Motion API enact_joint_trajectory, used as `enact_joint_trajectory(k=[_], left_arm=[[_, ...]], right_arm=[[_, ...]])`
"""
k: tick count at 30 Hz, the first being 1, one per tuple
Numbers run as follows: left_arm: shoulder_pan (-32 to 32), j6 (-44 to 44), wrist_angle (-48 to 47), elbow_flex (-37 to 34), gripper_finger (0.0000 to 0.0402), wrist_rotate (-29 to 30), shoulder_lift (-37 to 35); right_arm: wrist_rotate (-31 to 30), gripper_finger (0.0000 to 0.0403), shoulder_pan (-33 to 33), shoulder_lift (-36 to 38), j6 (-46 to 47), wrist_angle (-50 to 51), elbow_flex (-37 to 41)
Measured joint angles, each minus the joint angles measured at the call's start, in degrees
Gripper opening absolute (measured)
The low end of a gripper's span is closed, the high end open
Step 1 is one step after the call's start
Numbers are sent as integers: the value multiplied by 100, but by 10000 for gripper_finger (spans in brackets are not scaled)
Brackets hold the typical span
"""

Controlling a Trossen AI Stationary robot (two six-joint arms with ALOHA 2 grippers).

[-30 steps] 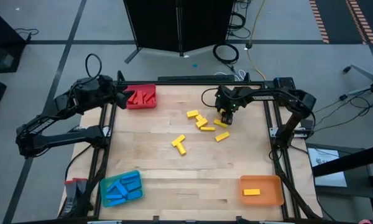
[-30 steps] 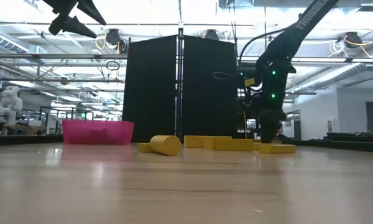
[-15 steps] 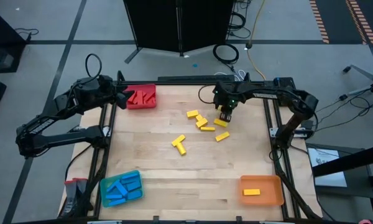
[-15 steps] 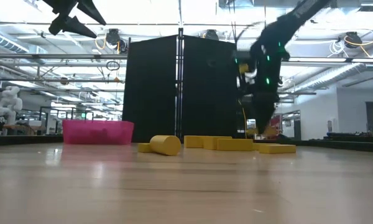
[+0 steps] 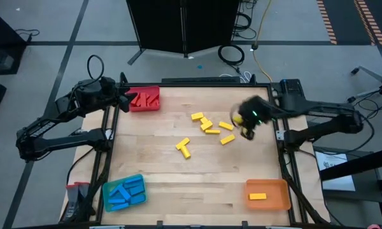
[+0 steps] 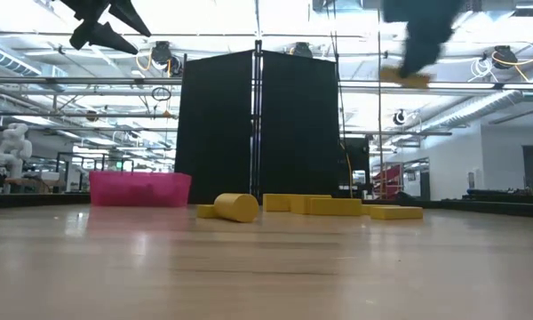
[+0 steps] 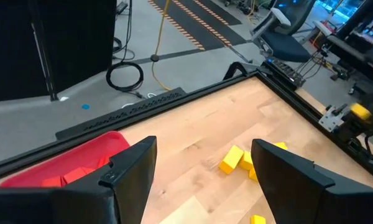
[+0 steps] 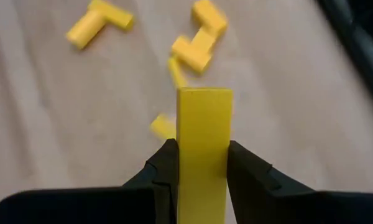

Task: Sort blocks
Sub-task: Put the yellow block into the orange bin

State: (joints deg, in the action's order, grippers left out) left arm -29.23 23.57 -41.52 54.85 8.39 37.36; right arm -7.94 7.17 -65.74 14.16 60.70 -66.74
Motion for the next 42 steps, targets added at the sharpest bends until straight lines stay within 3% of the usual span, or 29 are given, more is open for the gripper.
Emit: enact_joint_trajectory(k=[7,21,29,42], left_arm=[[0,2,2,0,267,2,0],[1,2,2,0,267,53,0],[0,2,2,0,267,104,0],[1,2,4,0,267,107,0]], right_arm=[[-417,81,-2232,528,2643,146,746],[-672,81,-5222,-498,5324,-82,916],[-662,81,-6130,-1168,6444,-85,916],[-219,81,-6510,-2192,6728,-708,916]])
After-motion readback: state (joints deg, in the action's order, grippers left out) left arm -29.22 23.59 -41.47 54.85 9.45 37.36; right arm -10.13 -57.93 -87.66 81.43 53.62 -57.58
